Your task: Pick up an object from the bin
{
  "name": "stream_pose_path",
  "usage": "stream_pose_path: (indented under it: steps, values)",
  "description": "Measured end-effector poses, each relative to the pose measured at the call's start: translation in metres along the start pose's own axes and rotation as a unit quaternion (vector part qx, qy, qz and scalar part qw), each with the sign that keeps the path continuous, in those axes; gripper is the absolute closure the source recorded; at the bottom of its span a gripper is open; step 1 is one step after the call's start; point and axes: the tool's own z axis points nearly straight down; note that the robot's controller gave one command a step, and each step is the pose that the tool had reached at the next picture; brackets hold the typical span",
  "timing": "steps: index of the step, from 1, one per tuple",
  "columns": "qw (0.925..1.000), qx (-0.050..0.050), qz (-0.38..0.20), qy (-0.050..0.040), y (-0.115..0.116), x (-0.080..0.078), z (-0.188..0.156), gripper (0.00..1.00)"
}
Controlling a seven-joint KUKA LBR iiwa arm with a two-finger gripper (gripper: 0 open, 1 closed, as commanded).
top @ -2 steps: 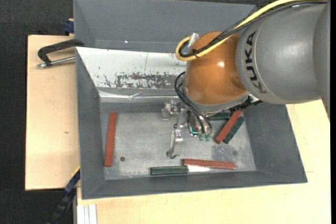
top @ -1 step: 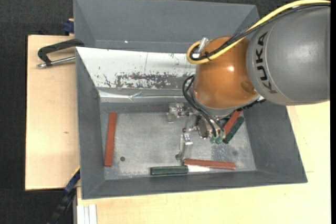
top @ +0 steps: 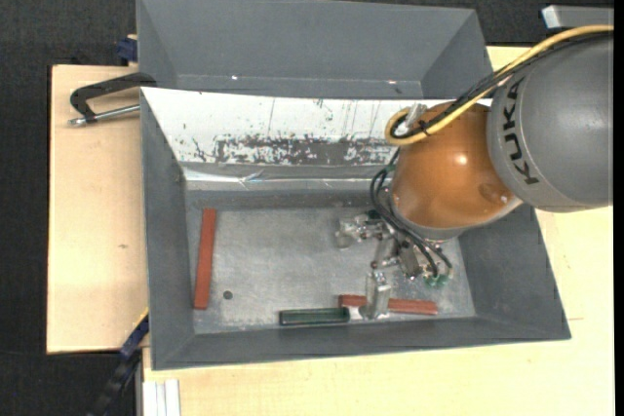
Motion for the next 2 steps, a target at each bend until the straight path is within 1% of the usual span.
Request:
stream_pose_path:
  steps: [1, 2]
  values:
    - [1.0, 0.0, -0.008, -0.0018, -0.0086, -0.0155, 0.0362, 1.0]
    - [1.0, 0.0, -0.008, -0.0018, -0.0087, -0.0155, 0.0362, 1.0]
